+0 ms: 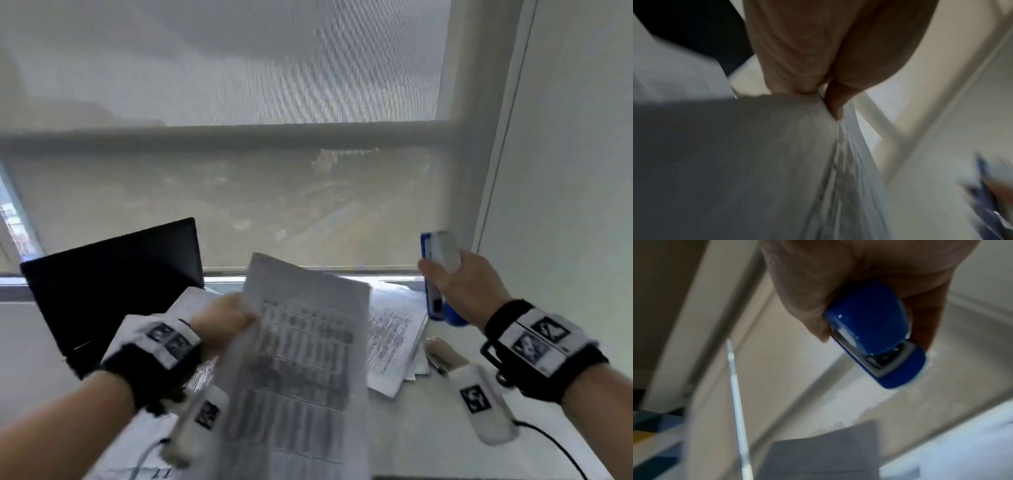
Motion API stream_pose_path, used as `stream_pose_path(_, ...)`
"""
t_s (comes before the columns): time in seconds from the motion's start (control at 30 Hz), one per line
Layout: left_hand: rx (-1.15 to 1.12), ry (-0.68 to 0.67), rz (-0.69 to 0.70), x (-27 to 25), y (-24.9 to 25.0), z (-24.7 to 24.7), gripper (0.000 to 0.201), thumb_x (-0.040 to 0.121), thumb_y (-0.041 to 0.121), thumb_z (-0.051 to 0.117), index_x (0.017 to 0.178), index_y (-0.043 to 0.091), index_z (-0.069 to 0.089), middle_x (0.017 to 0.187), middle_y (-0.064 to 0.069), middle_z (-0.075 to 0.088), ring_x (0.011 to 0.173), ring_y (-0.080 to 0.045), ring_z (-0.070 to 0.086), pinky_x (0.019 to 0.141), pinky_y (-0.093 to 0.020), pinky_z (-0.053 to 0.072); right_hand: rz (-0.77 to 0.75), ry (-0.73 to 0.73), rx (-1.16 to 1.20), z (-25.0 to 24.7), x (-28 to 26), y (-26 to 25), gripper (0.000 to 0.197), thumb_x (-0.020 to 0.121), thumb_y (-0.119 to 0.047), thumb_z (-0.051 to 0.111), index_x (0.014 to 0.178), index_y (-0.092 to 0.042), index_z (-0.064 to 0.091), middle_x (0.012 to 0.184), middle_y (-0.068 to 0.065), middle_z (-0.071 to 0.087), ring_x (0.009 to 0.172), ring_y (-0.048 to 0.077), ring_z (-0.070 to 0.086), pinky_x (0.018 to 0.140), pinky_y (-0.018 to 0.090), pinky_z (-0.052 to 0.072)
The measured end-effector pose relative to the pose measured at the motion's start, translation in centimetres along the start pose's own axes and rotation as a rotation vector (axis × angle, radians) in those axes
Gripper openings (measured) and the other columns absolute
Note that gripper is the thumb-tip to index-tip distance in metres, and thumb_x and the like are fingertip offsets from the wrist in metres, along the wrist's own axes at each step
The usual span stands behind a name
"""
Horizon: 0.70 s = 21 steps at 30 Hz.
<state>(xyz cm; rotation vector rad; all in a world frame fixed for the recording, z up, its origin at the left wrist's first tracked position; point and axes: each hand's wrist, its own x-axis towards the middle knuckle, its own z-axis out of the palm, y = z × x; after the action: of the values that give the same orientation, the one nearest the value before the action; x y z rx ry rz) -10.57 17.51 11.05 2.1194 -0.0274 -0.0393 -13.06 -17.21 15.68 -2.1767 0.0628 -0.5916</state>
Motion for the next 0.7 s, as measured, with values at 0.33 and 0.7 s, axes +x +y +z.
stream_pose_path(0.33, 0.777, 0.262, -0.260, 6.6, -5.9, -7.6, 0.055, 0.081, 0.016, 0.072, 0.126, 0.004, 0.043, 0.114, -0.020, 0.057, 0.101, -0.036, 0.059, 0.087, -0.038, 0.047, 0.398, -0.232, -0.447, -0.3, 3.1, 12.6, 0.040, 0.085, -0.045, 0.064, 0.088, -0.005, 0.057, 0.088, 0.007, 0.063, 0.088, 0.030, 0.061, 0.072, 0.030, 0.043)
stream_pose_path(0.7, 0.979, -0.439, 0.522, 7.6, -2.7, 14.4, 0.050, 0.087, 0.041, 0.068, 0.132, 0.026, 0.050, 0.153, 0.003, 0.029, 0.140, -0.019, 0.029, 0.114, -0.032, 0.024, 0.609, -0.529, -0.753, 1.5, 6.4, 21.0, 0.041, 0.091, -0.042, 0.056, 0.061, -0.026, 0.033, 0.068, -0.002, 0.039, 0.083, 0.019, 0.050, 0.044, 0.011, 0.024)
